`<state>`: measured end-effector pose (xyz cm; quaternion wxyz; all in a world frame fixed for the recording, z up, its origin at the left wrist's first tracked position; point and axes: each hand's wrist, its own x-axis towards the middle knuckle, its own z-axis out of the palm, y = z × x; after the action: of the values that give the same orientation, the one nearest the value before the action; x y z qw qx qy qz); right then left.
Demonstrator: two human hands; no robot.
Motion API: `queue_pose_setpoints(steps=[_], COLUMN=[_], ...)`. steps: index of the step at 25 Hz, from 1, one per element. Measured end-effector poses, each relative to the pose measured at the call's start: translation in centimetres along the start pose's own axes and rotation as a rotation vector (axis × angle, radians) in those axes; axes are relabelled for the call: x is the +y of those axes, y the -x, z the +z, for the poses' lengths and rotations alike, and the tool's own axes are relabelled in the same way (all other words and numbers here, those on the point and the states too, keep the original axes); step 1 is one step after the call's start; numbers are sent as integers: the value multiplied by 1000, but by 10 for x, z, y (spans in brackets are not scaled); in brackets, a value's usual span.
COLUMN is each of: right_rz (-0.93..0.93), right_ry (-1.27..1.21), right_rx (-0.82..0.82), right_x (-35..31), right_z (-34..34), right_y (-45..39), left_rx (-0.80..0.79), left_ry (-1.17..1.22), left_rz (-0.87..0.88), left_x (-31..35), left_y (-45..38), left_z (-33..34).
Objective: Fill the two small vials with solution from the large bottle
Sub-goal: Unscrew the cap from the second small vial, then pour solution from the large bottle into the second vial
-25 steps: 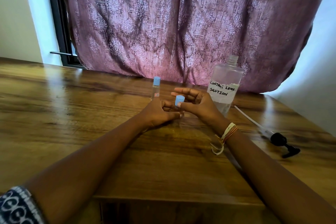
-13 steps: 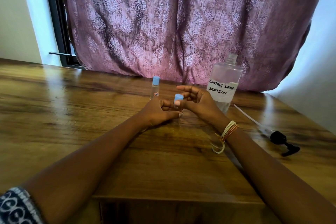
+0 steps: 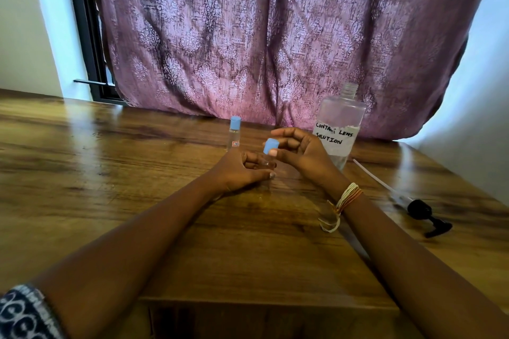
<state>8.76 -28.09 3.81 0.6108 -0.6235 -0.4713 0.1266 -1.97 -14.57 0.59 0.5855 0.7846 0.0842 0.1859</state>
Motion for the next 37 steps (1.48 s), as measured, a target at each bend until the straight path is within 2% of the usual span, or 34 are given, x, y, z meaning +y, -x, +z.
queue_pose_setpoints(steps=[3,4,7,10,13,16,22,25,27,30,33,35,37], right_rz=[62,83,133,94,51,74,130,157,51,-204,-319,-232,-76], right_ry=[-248,-257,-13,387,633,716,689,656,687,648,548,499,354], right_rx=[91,130,187,93,65,91,93,192,295,593,901,947,810], right_x=[4,7,15,22,25,28,31,18,4,-15,-15,-6,0], right_z=[-4,-5,-8,-12,-7,3,11,7,-3,-28,-55,-74,-85], right_y=[-3,-5,-7,-4,1,1,0,7,12,17,15,7,-2], left_rx=[-2,-2,10,38,49,42,46,53,50,36,35,31,17], left_ry=[20,26,66,88,89,94,88,101,108,65,16,-7,-25], left_rz=[-28,-33,-66,-64,-46,-37,-31,-37,-50,-27,20,31,28], left_x=[1,1,3,2,0,1,2,2,3,4,5,5,5], left_y=[1,1,2,3,2,3,2,3,4,4,5,7,7], left_z=[1,1,1,-1,-3,-3,-3,-1,-1,-1,-2,-4,-5])
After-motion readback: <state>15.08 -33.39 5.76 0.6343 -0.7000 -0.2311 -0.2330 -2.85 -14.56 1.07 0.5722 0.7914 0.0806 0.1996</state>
